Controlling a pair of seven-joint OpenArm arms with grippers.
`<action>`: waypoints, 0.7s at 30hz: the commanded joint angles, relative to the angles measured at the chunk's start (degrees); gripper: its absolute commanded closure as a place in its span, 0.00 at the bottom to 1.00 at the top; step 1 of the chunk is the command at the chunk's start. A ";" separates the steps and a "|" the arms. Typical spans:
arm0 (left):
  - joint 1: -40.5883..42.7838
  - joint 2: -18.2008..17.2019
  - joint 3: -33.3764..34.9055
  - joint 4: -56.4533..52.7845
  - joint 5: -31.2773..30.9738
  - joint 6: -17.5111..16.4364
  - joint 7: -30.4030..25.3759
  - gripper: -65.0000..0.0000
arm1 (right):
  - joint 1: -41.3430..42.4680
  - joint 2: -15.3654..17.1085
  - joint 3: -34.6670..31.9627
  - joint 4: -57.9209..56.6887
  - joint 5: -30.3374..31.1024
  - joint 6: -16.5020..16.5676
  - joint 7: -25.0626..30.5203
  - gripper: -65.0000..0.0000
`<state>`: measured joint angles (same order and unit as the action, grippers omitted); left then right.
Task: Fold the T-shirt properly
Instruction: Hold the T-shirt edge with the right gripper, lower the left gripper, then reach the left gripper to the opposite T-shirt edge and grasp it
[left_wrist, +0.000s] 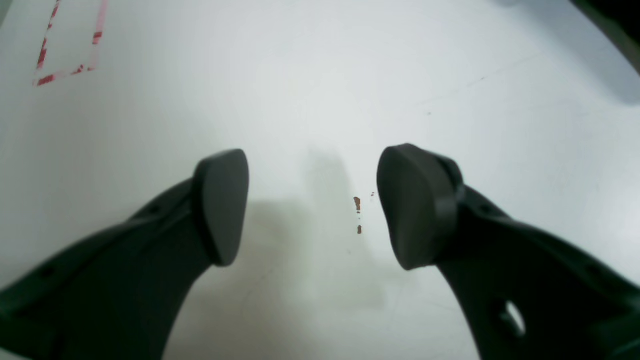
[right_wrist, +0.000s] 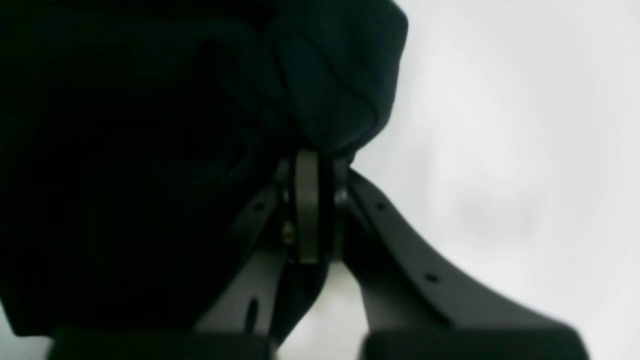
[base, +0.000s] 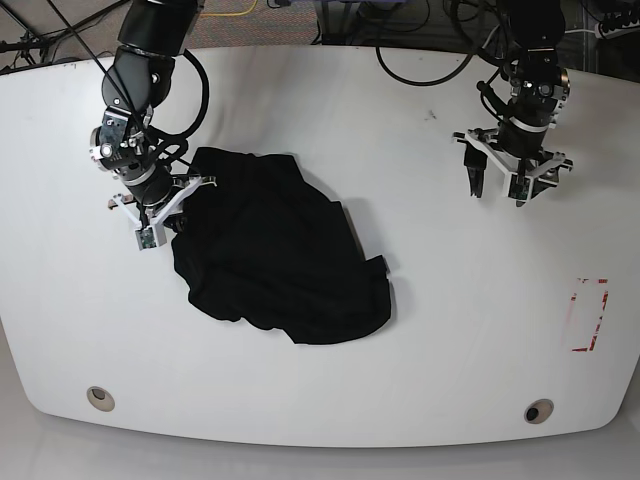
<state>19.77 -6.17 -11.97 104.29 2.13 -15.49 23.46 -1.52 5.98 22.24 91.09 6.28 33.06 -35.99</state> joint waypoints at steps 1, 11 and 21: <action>-1.19 0.32 -0.16 0.57 -0.16 0.19 -0.59 0.37 | -0.22 0.32 -0.10 3.71 0.57 -0.08 1.07 1.00; -6.37 1.83 1.66 -3.14 -0.55 -0.45 1.60 0.36 | -3.01 -1.40 -2.95 11.73 0.27 -0.18 -2.38 1.00; -11.89 2.54 3.61 -8.42 -0.70 -5.07 4.49 0.35 | -3.16 -2.51 -3.46 14.79 -0.08 0.56 -6.63 1.00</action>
<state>9.34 -3.64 -8.47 95.53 1.98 -19.81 29.10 -5.21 3.38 18.81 104.05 5.78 33.28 -43.44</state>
